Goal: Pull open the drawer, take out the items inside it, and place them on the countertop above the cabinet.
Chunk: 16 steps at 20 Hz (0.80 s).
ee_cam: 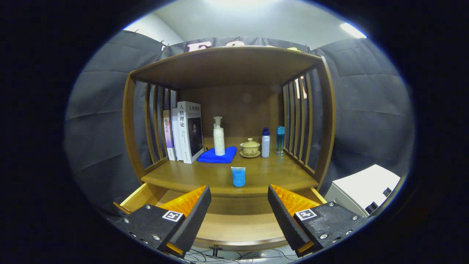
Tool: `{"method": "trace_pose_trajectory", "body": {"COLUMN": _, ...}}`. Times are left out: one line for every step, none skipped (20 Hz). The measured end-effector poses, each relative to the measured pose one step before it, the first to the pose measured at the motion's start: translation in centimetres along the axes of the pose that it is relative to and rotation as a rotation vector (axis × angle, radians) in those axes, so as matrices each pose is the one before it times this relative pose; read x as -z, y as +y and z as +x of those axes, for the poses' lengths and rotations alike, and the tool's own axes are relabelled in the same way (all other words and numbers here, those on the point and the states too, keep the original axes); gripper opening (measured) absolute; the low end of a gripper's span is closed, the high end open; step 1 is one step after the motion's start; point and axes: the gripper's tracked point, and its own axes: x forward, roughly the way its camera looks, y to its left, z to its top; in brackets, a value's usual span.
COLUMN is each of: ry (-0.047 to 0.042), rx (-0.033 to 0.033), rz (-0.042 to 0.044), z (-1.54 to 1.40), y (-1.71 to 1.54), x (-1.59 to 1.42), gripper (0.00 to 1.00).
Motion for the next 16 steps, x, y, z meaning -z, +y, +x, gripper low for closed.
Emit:
{"method": "trace_pose_trajectory", "body": {"ry": -0.00644, "rx": 0.00326, "rz": 0.01404, "z": -0.833, "y": 0.117, "x": 0.841, "gripper": 0.96}}
{"method": "trace_pose_trajectory", "body": {"ry": -0.00306, "rx": 0.00469, "rz": 0.00935, "z": -0.834, "y": 0.006, "x": 0.943, "gripper": 0.96}}
{"method": "trace_pose_trajectory", "body": {"ry": 0.00035, "rx": 0.00683, "rz": 0.00590, "z": -0.734, "y": -0.004, "x": 0.969, "gripper": 0.96}}
{"method": "trace_pose_trajectory", "body": {"ry": 0.00137, "rx": 0.00370, "rz": -0.00124, "z": -0.671, "y": 0.168, "x": 1.028, "gripper": 0.95}}
{"method": "trace_pose_trajectory", "body": {"ry": 0.00777, "rx": 0.00281, "rz": -0.01112, "z": -0.632, "y": 0.110, "x": 1.104, "gripper": 0.96}}
{"method": "trace_pose_trajectory", "body": {"ry": 0.01081, "rx": -0.00074, "rz": -0.01646, "z": -0.476, "y": 0.261, "x": 1.052, "gripper": 0.96}}
{"method": "trace_pose_trajectory", "body": {"ry": 0.00885, "rx": -0.00514, "rz": -0.01610, "z": -0.350, "y": 0.376, "x": 0.983, "gripper": 0.96}}
{"method": "trace_pose_trajectory", "body": {"ry": 0.01334, "rx": -0.00233, "rz": -0.01193, "z": -0.330, "y": 0.283, "x": 0.916, "gripper": 0.96}}
{"method": "trace_pose_trajectory", "body": {"ry": 0.00930, "rx": 0.00213, "rz": 0.00066, "z": -0.243, "y": 0.228, "x": 0.787, "gripper": 0.96}}
{"method": "trace_pose_trajectory", "body": {"ry": 0.01558, "rx": -0.00344, "rz": 0.00875, "z": -0.148, "y": 0.300, "x": 0.864, "gripper": 0.96}}
{"method": "trace_pose_trajectory", "body": {"ry": 0.01377, "rx": -0.00233, "rz": 0.01529, "z": -0.241, "y": 0.211, "x": 0.764, "gripper": 0.96}}
{"method": "trace_pose_trajectory", "body": {"ry": 0.00568, "rx": -0.00025, "rz": 0.01307, "z": -0.131, "y": 0.022, "x": 0.567, "gripper": 0.96}}
{"method": "trace_pose_trajectory", "body": {"ry": 0.00894, "rx": -0.00027, "rz": 0.00621, "z": -0.143, "y": 0.003, "x": 0.672, "gripper": 0.96}}
{"method": "trace_pose_trajectory", "body": {"ry": 0.00827, "rx": 0.00198, "rz": 0.00090, "z": -0.029, "y": -0.048, "x": 0.592, "gripper": 0.96}}
{"method": "trace_pose_trajectory", "body": {"ry": 0.01231, "rx": -0.00139, "rz": -0.00318, "z": 0.048, "y": 0.021, "x": 0.643, "gripper": 0.95}}
{"method": "trace_pose_trajectory", "body": {"ry": 0.01175, "rx": -0.00449, "rz": -0.00695, "z": 0.041, "y": 0.185, "x": 0.660, "gripper": 0.95}}
